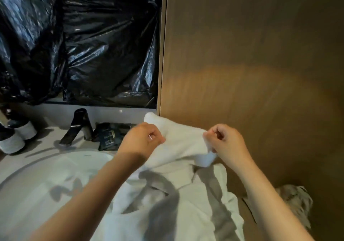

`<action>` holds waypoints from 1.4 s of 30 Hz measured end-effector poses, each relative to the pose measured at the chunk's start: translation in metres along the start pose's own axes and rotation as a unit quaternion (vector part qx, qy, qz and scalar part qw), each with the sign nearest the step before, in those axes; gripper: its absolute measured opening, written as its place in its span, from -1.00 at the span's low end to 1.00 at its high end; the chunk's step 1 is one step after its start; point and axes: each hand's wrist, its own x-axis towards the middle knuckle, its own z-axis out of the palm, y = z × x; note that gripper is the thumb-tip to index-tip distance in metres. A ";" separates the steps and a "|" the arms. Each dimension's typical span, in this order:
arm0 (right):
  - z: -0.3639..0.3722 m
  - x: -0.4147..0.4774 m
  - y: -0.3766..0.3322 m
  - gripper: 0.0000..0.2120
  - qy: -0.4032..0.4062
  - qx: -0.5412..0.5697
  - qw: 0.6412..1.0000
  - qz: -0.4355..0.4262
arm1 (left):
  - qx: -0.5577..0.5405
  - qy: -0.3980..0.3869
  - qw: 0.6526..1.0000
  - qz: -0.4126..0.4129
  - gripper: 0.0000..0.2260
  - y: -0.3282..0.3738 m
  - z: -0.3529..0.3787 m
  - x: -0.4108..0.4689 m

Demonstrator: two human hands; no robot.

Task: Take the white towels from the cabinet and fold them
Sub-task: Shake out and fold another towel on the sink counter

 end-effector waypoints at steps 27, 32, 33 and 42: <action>0.148 -0.004 0.033 -0.58 -0.155 -0.233 0.960 -0.018 | -0.079 -0.022 0.923 -0.377 -0.52 -0.156 0.047 -0.071; 0.133 0.004 0.027 -0.71 -0.091 -0.084 0.992 -0.036 | -0.107 0.106 0.945 -0.291 -0.67 -0.144 0.024 -0.062; 0.127 0.007 0.025 -0.64 -0.077 -0.046 0.995 -0.035 | -0.114 0.133 0.947 -0.268 -0.68 -0.138 0.017 -0.057; 0.066 0.030 -0.049 -0.63 0.028 0.157 0.981 -0.108 | -0.159 0.310 0.937 -0.036 -0.71 -0.045 -0.067 0.004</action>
